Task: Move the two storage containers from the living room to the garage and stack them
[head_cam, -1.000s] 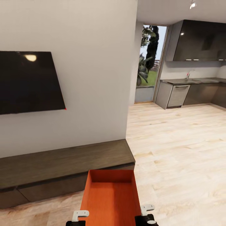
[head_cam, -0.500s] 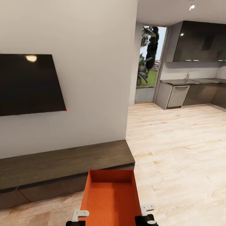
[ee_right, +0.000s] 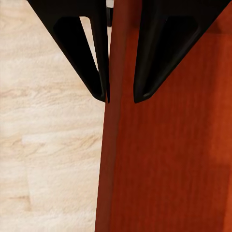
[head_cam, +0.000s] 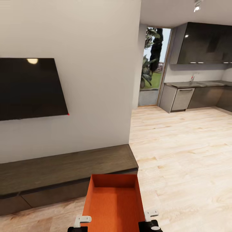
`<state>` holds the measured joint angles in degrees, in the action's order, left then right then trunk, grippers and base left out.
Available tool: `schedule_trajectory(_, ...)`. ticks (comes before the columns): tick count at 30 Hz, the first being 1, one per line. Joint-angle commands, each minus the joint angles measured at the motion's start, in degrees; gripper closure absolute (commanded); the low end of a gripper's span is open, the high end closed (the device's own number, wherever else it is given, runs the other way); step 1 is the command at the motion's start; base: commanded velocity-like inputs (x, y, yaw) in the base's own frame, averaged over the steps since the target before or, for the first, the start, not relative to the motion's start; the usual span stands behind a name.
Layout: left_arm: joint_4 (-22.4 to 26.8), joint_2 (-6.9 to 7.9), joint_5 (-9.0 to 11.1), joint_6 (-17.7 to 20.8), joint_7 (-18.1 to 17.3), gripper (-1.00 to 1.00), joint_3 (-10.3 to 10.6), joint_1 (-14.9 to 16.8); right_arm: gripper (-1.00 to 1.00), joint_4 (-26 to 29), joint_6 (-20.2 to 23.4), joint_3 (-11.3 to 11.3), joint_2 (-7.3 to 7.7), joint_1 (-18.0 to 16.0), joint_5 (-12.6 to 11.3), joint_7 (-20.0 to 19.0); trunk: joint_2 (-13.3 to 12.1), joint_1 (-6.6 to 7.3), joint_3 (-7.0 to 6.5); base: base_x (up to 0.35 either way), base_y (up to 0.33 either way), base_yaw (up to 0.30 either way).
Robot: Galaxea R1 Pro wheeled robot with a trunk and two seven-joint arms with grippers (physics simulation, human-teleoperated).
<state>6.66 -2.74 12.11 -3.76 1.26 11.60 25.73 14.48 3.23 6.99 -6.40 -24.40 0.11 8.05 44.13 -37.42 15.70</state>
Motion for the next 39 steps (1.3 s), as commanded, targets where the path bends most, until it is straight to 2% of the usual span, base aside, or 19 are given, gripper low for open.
schedule_trajectory(1,-0.25,-0.08,0.89,-0.15,0.23,1.00,1.58,0.03,1.00,0.28,-0.24,0.74,-0.10,-0.04,-0.20,-0.05,-0.36,0.22,-0.11,0.000,0.000,0.000)
schedule_trajectory(26,-0.25,-0.08,0.89,-0.18,0.23,1.00,1.58,0.03,1.00,0.28,-0.24,0.74,-0.10,-0.04,-0.21,-0.05,-10.39,5.71,-4.60,0.000,0.000,0.000)
schedule_trajectory(39,-0.25,-0.03,0.98,-0.26,-0.16,1.00,1.58,0.03,1.00,0.32,-0.29,0.80,-0.10,-0.04,-0.20,-0.05,-10.39,5.71,-4.60,0.000,0.000,0.000)
